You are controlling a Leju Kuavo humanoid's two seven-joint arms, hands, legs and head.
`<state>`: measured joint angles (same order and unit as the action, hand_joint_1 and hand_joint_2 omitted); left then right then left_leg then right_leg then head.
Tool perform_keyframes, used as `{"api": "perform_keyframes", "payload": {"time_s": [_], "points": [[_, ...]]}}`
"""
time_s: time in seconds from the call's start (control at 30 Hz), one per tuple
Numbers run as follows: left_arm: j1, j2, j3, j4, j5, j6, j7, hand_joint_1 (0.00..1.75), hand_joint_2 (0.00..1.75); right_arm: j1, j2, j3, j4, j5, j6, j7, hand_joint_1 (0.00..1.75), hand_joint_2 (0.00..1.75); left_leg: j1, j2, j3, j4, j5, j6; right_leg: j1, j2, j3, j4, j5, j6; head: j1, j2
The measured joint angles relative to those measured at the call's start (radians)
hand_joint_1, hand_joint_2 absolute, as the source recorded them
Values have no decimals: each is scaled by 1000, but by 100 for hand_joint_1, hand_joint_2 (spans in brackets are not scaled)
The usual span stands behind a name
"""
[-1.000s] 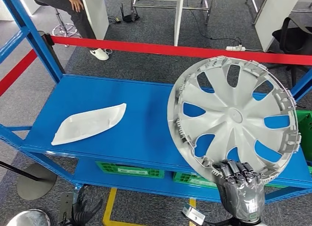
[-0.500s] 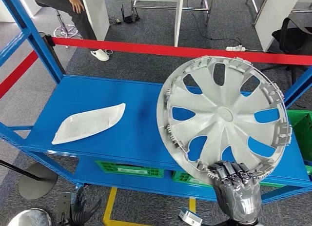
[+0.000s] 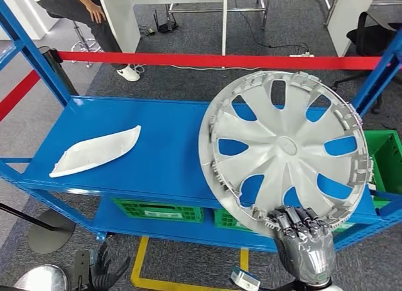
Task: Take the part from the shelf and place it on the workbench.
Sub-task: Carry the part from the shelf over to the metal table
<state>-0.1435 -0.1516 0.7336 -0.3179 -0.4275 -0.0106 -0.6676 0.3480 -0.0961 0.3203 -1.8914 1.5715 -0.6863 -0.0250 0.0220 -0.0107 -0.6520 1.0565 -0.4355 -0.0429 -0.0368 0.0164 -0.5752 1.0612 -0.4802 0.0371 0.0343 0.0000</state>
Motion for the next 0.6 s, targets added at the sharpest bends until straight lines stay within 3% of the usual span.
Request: {"api": "perform_keyframes", "payload": {"time_s": [0.07, 0.1, 0.13, 0.17, 0.23, 0.27, 0.33, 0.37, 0.47, 0.53, 0.6], "points": [[-1, 0, 0, 0, 0, 0, 0, 0, 175, 0, 0, 0, -1, 0, 0, 1, 175, 175, -2, 1, -45, 130, -89, -2, 5, -2, -23, 0, 16, -15, -2, 0], [-1, 0, 0, 0, 0, 0, 0, 0, 175, 0, 0, 0, -1, 0, 0, 1, 175, 175, -3, 1, -62, 192, -118, 0, 9, -3, -34, 0, 23, -19, -3, 0], [-1, 0, 0, 0, 0, 0, 0, 0, 175, 1, -1, 0, 0, 0, 0, 2, 175, 175, -6, 1, -66, 228, -127, 4, 13, -4, -46, -1, 30, -23, -3, 0], [-1, 0, 0, 0, 0, -2, 0, 0, 175, 1, -1, 0, 0, 0, 0, 3, 175, 175, -10, 1, -54, 232, -117, 12, 18, -4, -56, -1, 37, -25, -3, 0], [-1, 0, 0, 0, 0, -9, 0, 0, 175, 2, -1, 0, -1, 0, 0, 7, 175, 175, -22, 1, 21, 141, -67, 37, 26, -4, -73, -1, 50, -27, -3, 0], [-1, 0, 0, 0, 0, -12, 0, 0, 175, 2, -2, 0, -2, 0, 0, 9, 175, 175, -30, 2, 70, 72, -57, 54, 29, -4, -79, -1, 57, -26, -2, 0], [-3, 1, 0, -1, 0, -17, 0, 0, 175, 2, -3, 1, -2, 0, 0, 11, 175, 175, -43, 3, 137, -34, -63, 71, 29, -5, -85, -2, 69, -18, -2, 0], [-3, 1, 0, -2, 0, -18, 0, 0, 175, 2, -3, 1, -2, 0, 0, 11, 175, 175, -46, 4, 147, -57, -71, 72, 27, -6, -86, -4, 75, -12, -2, 0], [1, -1, 0, -2, 0, -18, 0, 0, 175, 3, -7, 2, -4, 0, 0, 11, 175, 175, -42, 5, 145, -79, -51, 63, 26, -7, -97, 2, 77, 5, 0, 0], [4, -1, 1, -2, 1, -19, 0, 0, 175, 3, -12, 3, -5, 0, 0, 11, 175, 175, -37, 7, 140, -87, -36, 64, 26, -8, -131, 79, 23, 13, 3, 0], [7, -2, 1, -2, 2, -19, 0, 0, 175, 4, -14, 4, -5, 0, 0, 11, 175, 175, -36, 9, 131, -87, -28, 67, 25, -9, -173, 205, -45, 20, 5, 0]]}}
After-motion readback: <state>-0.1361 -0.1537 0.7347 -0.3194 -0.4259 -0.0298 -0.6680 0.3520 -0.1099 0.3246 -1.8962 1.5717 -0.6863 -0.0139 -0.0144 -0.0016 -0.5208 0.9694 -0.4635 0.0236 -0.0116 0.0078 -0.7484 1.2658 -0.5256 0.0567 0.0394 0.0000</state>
